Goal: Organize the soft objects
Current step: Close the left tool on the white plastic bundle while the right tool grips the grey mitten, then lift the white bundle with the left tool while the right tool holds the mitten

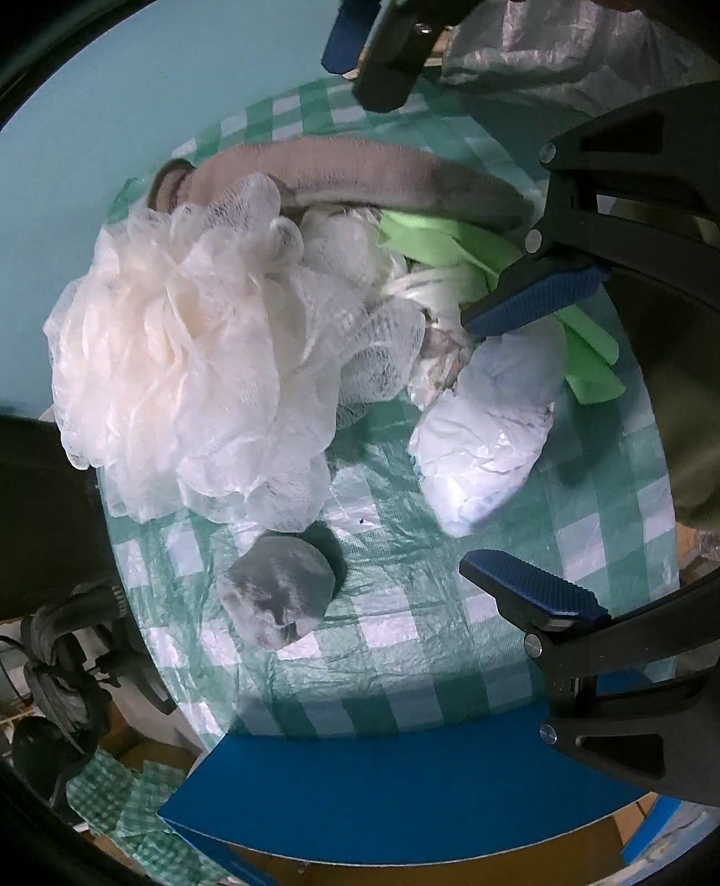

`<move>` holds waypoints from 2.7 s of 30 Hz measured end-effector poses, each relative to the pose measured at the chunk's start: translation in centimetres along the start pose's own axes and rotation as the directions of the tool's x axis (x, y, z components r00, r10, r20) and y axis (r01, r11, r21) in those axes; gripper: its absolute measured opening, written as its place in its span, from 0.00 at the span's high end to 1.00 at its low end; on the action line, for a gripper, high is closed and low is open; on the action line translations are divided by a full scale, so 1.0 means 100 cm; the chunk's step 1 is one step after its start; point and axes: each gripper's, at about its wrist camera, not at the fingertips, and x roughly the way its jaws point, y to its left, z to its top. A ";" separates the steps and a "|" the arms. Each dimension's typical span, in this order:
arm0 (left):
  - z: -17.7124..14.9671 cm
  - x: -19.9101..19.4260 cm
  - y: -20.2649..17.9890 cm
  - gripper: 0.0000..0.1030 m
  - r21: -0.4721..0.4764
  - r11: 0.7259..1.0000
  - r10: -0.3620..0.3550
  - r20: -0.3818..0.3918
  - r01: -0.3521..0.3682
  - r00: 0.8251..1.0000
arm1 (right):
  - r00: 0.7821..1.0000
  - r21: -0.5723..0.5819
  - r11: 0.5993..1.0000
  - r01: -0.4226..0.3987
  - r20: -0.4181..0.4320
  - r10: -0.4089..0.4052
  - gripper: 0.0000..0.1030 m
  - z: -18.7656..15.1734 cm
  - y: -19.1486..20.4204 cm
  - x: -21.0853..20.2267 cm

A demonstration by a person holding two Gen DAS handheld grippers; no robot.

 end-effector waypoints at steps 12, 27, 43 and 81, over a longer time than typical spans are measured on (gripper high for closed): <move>-0.012 0.015 0.040 0.21 -0.022 0.996 0.084 -0.047 -0.086 0.995 | 0.999 0.027 0.999 0.022 -0.050 -0.021 0.22 0.017 0.006 0.041; -0.017 0.022 0.078 0.21 -0.083 0.992 0.092 -0.066 -0.097 0.994 | 0.995 0.086 0.995 0.052 -0.087 -0.044 0.22 0.020 -0.045 0.049; -0.042 0.003 0.080 0.21 -0.143 0.988 0.053 -0.030 -0.057 0.998 | 0.993 0.019 0.999 0.040 -0.113 -0.037 0.61 0.028 -0.061 0.070; -0.078 0.018 0.081 0.61 -0.248 0.969 0.014 0.022 -0.009 1.000 | 0.998 -0.108 0.992 0.058 0.017 -0.057 0.81 -0.020 -0.024 -0.003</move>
